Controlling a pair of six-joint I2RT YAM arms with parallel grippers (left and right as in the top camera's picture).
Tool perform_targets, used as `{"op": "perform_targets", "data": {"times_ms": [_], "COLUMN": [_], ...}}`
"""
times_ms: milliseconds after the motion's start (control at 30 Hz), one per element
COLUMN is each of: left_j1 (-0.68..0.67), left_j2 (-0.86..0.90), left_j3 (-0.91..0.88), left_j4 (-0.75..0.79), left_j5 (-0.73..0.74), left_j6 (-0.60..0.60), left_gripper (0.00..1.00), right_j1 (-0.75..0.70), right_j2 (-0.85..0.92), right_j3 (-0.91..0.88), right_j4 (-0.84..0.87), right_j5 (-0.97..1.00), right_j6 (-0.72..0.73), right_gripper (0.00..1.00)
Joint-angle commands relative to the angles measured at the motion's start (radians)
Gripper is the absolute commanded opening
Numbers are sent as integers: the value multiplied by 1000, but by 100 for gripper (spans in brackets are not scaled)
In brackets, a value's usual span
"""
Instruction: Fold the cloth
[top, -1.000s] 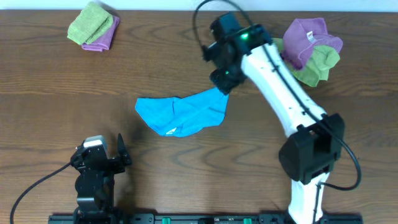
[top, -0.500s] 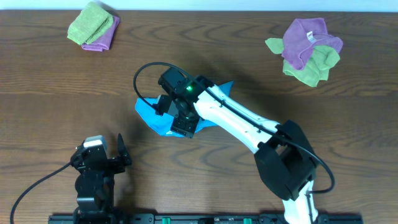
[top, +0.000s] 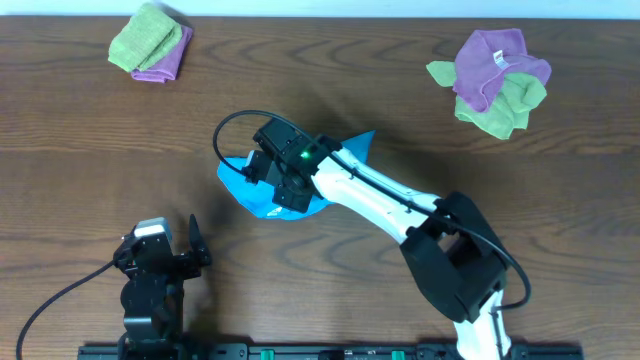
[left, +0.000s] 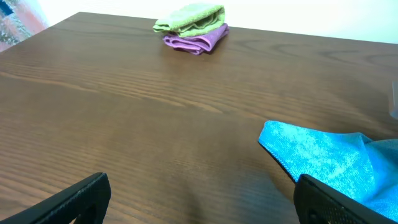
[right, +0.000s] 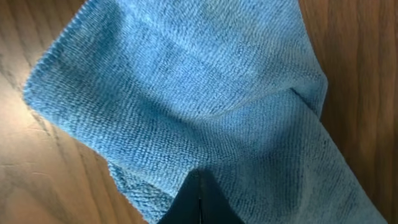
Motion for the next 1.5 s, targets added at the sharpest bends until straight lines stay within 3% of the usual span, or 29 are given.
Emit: {"op": "perform_targets", "data": {"times_ms": [0,133,167,200,367,433,567,600,633,667,800,833,900,1000,1300,1467], "left_j1": [4,4,4,4,4,4,4,4,4,4,4,4,4,4,4,4], "left_j2": [-5,-5,-5,-5,-5,-5,-5,-5,-5,-5,-5,-5,-5,-5,-5,-5], "left_j3": [-20,-20,-20,-20,-20,-20,-20,-20,-20,-20,-20,-20,-20,-20,-20,-20], "left_j4": [-10,-10,-10,-10,-10,-10,-10,-10,-10,-10,-10,-10,-10,-10,-10,-10], "left_j5": [-10,-10,-10,-10,-10,-10,-10,-10,-10,-10,-10,-10,-10,-10,-10,-10], "left_j6": [0,0,0,0,0,0,0,0,0,0,0,0,0,0,0,0], "left_gripper": [95,95,95,95,95,95,95,95,95,95,95,95,95,95,95,95], "right_j1": [11,11,14,19,81,94,89,87,85,84,80,80,80,80,77,14], "right_j2": [23,23,23,23,26,31,43,43,45,47,55,59,69,80,79,80], "right_j3": [0,52,62,69,71,70,70,70,70,70,70,70,70,70,198,239], "right_j4": [2,-20,-34,-51,-102,-90,-70,-64,-56,-48,-39,-39,-38,-33,-34,95], "right_j5": [18,21,18,16,17,21,21,21,21,21,21,21,21,35,120,206], "right_j6": [-4,-4,-4,-4,-64,-72,-72,-72,-72,-72,-72,-72,-72,-71,-30,-28], "right_gripper": [1,4,46,57,69,64,27,24,27,37,52,51,39,1,1,1]}}
